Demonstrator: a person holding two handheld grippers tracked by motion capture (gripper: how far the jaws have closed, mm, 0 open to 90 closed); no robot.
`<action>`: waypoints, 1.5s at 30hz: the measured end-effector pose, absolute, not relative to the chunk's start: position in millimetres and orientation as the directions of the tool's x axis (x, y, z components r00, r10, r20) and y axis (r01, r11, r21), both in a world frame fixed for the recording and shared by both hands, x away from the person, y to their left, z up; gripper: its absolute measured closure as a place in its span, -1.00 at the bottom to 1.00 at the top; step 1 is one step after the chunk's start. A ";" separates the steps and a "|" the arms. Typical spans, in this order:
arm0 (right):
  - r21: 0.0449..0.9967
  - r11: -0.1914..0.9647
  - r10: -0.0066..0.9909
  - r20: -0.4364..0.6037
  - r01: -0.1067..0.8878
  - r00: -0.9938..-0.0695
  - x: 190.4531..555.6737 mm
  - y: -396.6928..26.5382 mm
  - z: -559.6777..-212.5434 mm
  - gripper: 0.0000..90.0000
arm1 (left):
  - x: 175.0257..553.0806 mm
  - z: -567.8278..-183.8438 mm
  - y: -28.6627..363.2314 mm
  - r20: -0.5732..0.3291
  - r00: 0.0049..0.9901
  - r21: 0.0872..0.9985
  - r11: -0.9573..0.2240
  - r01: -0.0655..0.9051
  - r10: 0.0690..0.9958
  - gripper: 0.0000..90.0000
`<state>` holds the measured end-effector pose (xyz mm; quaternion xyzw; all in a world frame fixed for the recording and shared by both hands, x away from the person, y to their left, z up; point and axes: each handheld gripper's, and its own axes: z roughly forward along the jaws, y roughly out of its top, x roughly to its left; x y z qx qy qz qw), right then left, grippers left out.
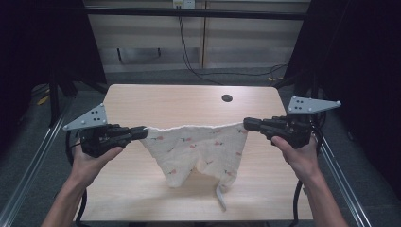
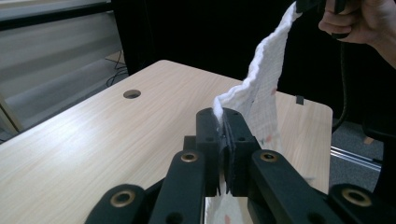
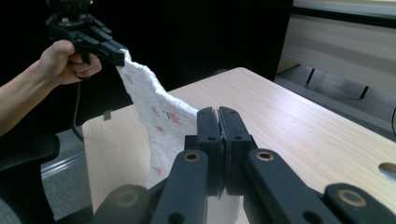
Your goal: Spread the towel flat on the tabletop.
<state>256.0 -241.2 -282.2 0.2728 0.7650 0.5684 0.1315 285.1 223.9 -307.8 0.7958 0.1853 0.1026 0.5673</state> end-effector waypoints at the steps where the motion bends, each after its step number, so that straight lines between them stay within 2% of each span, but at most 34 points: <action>1: 0.941 0.205 0.567 0.109 0.268 -0.817 256.0 -241.2 -282.2 0.96 | 285.1 -307.8 223.9 -0.047 0.910 0.941 -0.288 0.179 0.411 0.93; 6: 0.950 0.185 0.543 0.115 0.252 -0.832 235.2 -238.9 -272.1 0.96 | 273.8 -299.3 232.3 -0.045 0.910 0.954 -0.252 0.161 0.411 0.93; 11: 0.954 0.196 0.557 0.083 0.228 -0.827 225.4 -238.4 -273.2 0.96 | 283.4 -309.0 230.5 -0.064 0.899 0.948 -0.255 0.190 0.433 0.93; 15: 0.936 0.207 0.603 0.108 0.286 -0.790 247.6 -243.7 -302.8 0.96 | 307.2 -327.9 220.1 -0.115 0.887 0.936 -0.251 0.248 0.447 0.93; 21: 0.917 0.196 0.634 0.152 0.348 -0.758 277.9 -246.1 -331.5 0.96 | 335.0 -342.2 204.7 -0.135 0.879 0.920 -0.271 0.283 0.458 0.93; 30: 0.914 0.166 0.662 0.175 0.371 -0.729 300.9 -249.5 -356.0 0.96 | 362.4 -374.1 197.6 -0.183 0.846 0.899 -0.262 0.350 0.501 0.93; 45: 0.887 0.201 0.695 0.170 0.416 -0.698 333.5 -251.8 -380.1 0.96 | 381.7 -391.8 190.0 -0.212 0.829 0.873 -0.282 0.398 0.517 0.92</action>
